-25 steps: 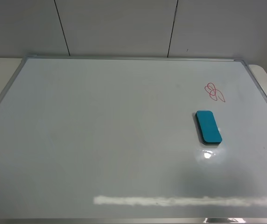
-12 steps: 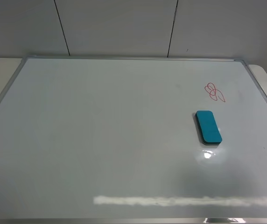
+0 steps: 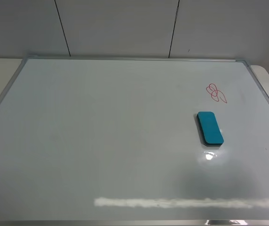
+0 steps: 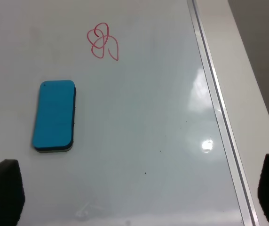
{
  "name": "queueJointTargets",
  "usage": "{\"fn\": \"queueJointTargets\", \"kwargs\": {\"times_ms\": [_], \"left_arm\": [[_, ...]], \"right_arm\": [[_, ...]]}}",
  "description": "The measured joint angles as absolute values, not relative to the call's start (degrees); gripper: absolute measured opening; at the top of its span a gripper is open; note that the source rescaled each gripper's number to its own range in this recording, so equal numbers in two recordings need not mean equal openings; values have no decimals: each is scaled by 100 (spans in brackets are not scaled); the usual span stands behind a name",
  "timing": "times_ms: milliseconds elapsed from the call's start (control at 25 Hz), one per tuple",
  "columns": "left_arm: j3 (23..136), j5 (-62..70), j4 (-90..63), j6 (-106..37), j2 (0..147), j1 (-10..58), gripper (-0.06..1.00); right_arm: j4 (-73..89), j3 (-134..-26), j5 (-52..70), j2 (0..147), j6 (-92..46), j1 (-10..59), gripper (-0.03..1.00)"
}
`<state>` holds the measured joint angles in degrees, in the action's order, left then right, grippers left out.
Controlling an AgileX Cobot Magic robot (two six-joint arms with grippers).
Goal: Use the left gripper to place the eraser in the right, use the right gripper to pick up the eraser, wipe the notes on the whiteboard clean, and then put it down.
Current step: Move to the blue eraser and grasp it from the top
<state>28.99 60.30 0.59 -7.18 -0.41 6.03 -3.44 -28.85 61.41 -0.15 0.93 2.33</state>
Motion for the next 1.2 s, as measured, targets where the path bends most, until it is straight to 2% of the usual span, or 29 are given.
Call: {"fn": "queueJointTargets", "kwargs": {"times_ms": [440,1200], "left_arm": [[2899,6030,-451,-641,-41,603,100],[2899,6030,-468,-635,-41,603,100]], "right_arm": [[-344,-2885,6141,-15,93,233,100],[-344,-2885,6141,-15,93,233,100]]}}
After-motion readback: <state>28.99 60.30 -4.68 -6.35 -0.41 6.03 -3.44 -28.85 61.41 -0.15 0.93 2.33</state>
